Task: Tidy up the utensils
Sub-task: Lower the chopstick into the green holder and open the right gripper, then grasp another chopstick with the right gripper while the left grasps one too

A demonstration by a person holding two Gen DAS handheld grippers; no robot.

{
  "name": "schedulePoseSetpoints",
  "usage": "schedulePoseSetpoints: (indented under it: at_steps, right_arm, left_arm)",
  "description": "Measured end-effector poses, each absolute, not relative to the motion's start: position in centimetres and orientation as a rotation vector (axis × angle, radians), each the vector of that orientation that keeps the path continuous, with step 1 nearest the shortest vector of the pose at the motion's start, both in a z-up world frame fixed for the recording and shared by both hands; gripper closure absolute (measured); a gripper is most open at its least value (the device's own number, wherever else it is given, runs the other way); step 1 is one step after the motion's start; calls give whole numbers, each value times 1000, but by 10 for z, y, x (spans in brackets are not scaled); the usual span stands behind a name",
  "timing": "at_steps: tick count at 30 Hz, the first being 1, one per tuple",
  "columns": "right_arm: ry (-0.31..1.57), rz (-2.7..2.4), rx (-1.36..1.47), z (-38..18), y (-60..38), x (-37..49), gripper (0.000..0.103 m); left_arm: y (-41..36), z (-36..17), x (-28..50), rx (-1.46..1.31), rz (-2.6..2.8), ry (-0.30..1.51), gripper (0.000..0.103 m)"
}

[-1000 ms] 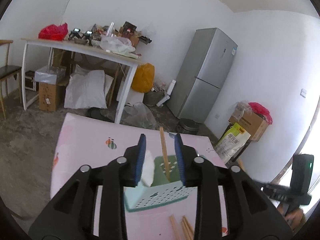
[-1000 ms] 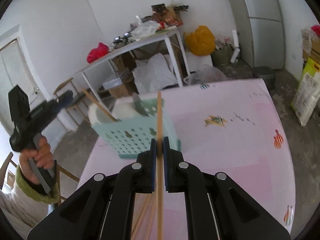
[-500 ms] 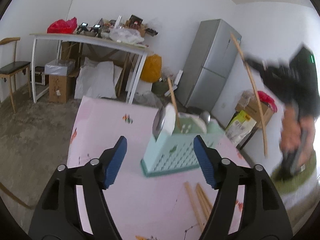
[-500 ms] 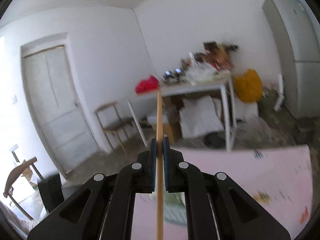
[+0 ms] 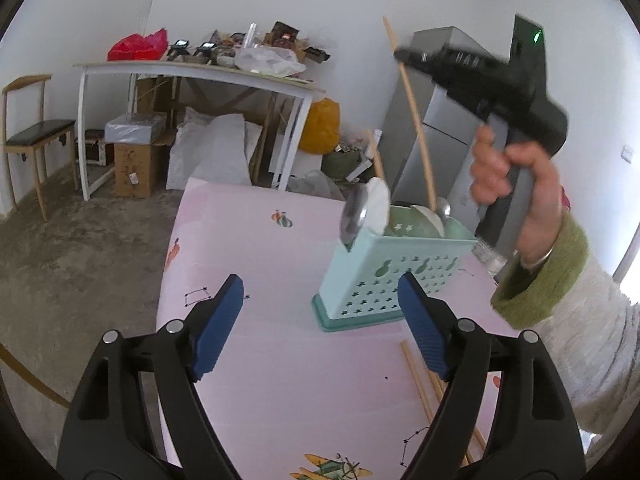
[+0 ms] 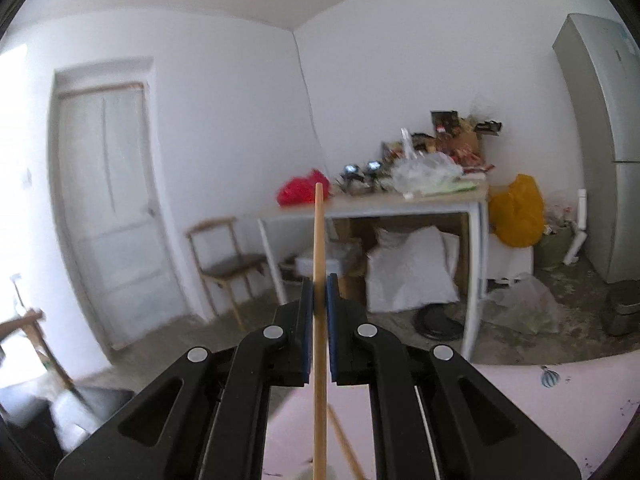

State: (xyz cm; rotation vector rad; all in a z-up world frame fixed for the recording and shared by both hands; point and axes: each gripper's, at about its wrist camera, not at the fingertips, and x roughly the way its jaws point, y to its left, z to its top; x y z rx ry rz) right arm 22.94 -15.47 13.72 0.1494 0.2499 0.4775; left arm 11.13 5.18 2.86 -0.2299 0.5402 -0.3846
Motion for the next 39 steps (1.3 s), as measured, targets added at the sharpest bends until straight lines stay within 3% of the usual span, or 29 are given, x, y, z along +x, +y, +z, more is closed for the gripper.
schedulePoseSetpoints:
  at_steps: [23, 27, 32, 39]
  right_arm:
    - [424, 434, 6, 80, -170, 188, 95]
    - [432, 417, 68, 80, -189, 167, 72]
    - [430, 376, 159, 82, -221, 135, 65]
    - [569, 272, 250, 57, -258, 91, 64]
  left_arm:
    - [57, 20, 116, -256, -385, 563, 26]
    - [53, 21, 110, -242, -398, 562, 24]
    - [43, 18, 105, -220, -410, 576, 23]
    - [30, 8, 101, -186, -402, 624, 23]
